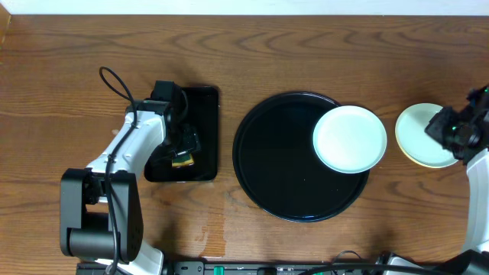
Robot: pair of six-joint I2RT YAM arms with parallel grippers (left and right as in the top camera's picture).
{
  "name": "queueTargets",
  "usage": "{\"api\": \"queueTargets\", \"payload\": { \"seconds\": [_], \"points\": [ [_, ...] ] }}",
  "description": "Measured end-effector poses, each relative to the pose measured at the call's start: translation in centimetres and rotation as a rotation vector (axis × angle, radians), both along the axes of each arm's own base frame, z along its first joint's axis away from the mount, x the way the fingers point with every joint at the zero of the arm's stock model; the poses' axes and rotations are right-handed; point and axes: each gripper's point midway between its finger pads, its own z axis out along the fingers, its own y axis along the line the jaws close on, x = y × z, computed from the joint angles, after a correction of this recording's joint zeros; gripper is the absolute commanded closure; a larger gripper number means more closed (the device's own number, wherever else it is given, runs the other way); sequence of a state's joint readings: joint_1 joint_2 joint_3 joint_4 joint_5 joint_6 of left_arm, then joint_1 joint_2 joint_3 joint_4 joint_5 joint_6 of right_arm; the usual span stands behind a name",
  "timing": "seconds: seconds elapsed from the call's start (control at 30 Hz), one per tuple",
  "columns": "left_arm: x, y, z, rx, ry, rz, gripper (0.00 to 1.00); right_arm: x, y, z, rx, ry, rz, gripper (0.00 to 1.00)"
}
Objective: Clean dirty plates on tray and stack at the side
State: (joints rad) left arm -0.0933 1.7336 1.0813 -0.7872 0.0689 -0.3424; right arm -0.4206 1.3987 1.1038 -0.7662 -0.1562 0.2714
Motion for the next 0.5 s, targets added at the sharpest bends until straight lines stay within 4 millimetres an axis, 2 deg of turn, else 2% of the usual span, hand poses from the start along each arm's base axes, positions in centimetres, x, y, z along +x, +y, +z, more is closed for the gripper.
{"api": "queueTargets", "payload": {
  "seconds": [0.07,0.13,0.33,0.43,0.5],
  "points": [
    [0.0,0.0,0.0,0.000,0.000,0.000,0.17,-0.2,1.1,-1.0,0.041,0.038,0.044,0.53],
    [0.0,0.0,0.0,0.000,0.000,0.000,0.17,-0.2,1.8,-2.5,0.068,0.075,0.082,0.48],
    [0.0,0.0,0.0,0.000,0.000,0.000,0.17,0.2,3.4,-8.3,0.138,0.164,0.155,0.50],
    [0.0,0.0,0.0,0.000,0.000,0.000,0.17,0.4,4.0,-10.2,0.181,0.183,0.180,0.58],
    [0.0,0.0,0.0,0.000,0.000,0.000,0.17,0.6,4.3,-10.9,0.194,0.187,0.199,0.77]
  ]
}}
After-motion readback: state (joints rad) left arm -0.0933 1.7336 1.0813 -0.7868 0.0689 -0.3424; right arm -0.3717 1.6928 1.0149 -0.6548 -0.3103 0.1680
